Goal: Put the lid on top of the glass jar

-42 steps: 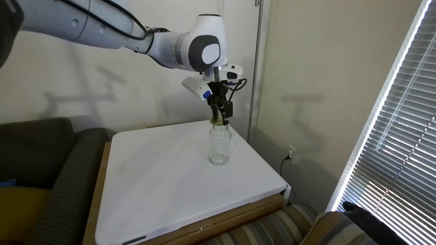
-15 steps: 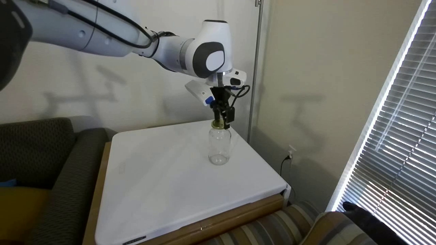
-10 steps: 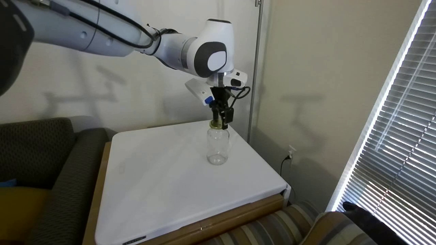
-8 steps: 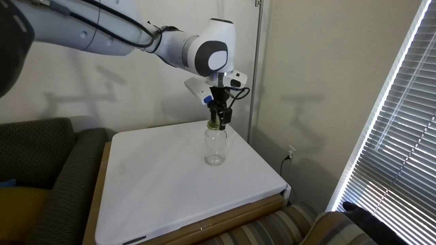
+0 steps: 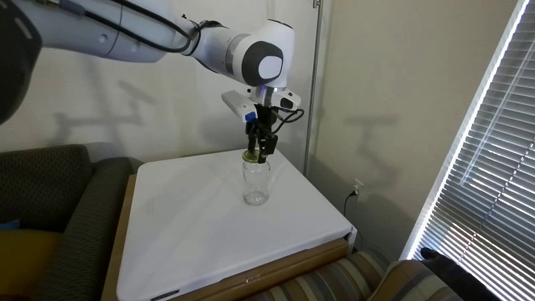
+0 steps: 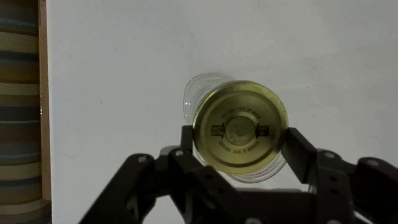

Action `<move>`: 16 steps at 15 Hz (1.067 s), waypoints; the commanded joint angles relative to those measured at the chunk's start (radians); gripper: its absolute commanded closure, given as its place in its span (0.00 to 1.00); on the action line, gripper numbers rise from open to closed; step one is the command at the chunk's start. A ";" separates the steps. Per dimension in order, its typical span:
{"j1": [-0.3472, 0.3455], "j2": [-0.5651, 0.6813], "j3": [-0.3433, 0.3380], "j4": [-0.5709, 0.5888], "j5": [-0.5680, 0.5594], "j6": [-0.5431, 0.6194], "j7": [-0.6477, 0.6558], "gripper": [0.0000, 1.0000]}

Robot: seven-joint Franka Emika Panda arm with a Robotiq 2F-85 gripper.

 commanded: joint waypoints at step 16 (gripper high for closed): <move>0.017 0.033 0.001 0.075 -0.010 -0.020 -0.003 0.53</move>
